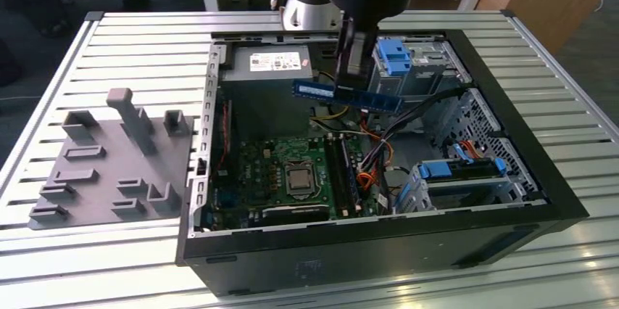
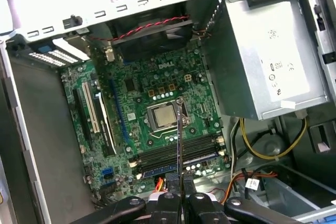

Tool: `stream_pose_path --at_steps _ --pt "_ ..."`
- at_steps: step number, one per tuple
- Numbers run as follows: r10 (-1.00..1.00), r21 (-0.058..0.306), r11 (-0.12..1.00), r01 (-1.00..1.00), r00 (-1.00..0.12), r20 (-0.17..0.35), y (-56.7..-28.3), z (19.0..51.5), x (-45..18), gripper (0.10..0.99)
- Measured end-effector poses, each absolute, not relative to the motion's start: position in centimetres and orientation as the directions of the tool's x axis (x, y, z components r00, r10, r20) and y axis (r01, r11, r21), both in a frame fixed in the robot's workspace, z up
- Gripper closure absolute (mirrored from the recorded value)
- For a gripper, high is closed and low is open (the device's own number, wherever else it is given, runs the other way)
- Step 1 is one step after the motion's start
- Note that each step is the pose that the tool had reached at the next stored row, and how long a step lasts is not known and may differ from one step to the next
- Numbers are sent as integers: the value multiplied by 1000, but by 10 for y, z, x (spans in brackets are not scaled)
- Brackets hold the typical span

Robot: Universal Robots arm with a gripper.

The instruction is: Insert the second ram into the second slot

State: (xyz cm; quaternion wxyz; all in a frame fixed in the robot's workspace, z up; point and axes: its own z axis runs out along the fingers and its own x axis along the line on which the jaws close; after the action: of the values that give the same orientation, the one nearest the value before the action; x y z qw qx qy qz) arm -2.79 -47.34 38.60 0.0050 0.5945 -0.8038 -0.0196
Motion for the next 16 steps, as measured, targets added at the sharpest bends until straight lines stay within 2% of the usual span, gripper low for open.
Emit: stream_pose_path --at_steps 16 --pt "-906 37 423 -905 -424 -15 -473 386 -28 949"
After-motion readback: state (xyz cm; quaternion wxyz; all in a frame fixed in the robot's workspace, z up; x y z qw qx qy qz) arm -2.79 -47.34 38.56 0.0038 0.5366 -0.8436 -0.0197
